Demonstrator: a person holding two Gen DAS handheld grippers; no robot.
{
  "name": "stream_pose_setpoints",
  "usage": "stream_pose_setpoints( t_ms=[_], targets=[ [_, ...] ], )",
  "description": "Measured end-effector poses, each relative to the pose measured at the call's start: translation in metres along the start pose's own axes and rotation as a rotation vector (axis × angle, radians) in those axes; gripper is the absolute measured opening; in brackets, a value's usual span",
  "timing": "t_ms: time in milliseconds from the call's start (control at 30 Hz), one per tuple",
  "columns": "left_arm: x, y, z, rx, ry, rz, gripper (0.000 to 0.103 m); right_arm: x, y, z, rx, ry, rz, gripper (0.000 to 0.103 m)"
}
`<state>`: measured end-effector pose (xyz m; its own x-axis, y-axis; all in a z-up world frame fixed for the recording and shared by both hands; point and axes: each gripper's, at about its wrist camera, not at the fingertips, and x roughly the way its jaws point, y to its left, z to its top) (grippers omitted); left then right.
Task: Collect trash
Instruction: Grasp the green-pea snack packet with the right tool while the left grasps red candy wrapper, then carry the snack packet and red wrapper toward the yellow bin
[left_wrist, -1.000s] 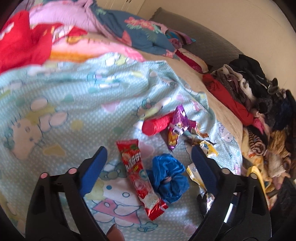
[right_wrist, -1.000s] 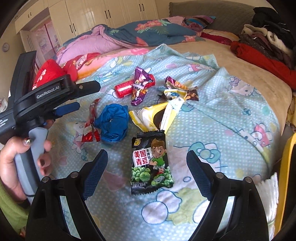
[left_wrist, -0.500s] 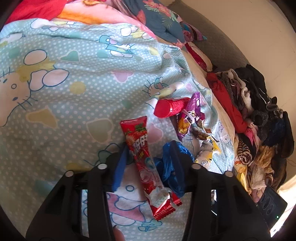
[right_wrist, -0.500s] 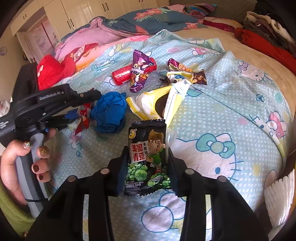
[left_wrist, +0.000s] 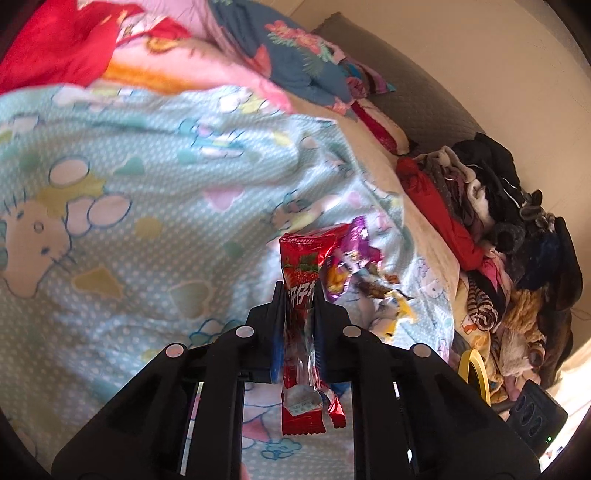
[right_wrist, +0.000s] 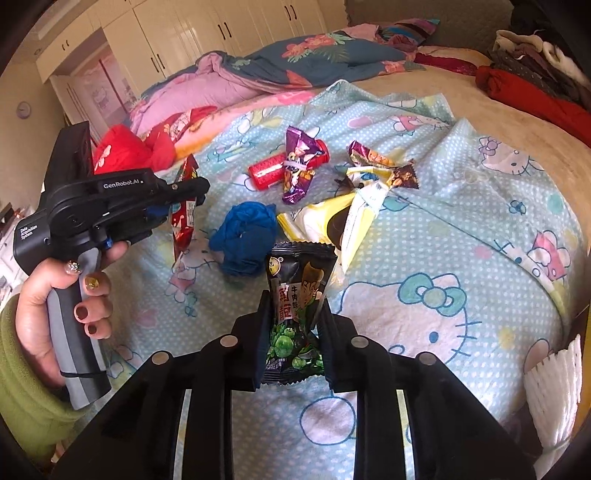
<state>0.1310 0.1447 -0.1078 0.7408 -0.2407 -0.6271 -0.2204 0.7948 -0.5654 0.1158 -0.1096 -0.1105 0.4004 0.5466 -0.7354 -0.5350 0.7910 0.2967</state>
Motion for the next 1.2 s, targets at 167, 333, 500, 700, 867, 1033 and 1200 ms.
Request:
stream_pose_setpoints(
  t_ms=[167, 333, 500, 700, 867, 1033, 1200],
  targets=[
    [-0.006, -0.021, -0.001, 0.061, -0.013, -0.011, 0.009, -0.009, -0.004, 0.000, 0.014, -0.013, 0.010, 0.023],
    [-0.005, -0.040, -0.006, 0.105, -0.005, -0.031, 0.009, -0.018, -0.007, 0.002, 0.014, -0.035, 0.000, 0.023],
    [-0.005, -0.053, -0.011, 0.139, 0.000, -0.045, 0.008, -0.032, -0.011, 0.004, 0.018, -0.059, -0.004, 0.023],
    [-0.008, -0.071, -0.014, 0.176, -0.004, -0.064, 0.008, -0.050, -0.018, 0.010, 0.037, -0.094, -0.002, 0.023],
    [-0.011, -0.086, -0.019, 0.211, -0.004, -0.079, 0.008, -0.060, -0.022, 0.012, 0.044, -0.118, -0.005, 0.023],
    [-0.012, -0.098, -0.024, 0.239, -0.001, -0.090, 0.008, -0.068, -0.029, 0.014, 0.059, -0.134, -0.012, 0.023],
    [-0.014, -0.110, -0.028, 0.261, -0.001, -0.101, 0.008, -0.076, -0.036, 0.015, 0.074, -0.154, -0.019, 0.023]
  ],
)
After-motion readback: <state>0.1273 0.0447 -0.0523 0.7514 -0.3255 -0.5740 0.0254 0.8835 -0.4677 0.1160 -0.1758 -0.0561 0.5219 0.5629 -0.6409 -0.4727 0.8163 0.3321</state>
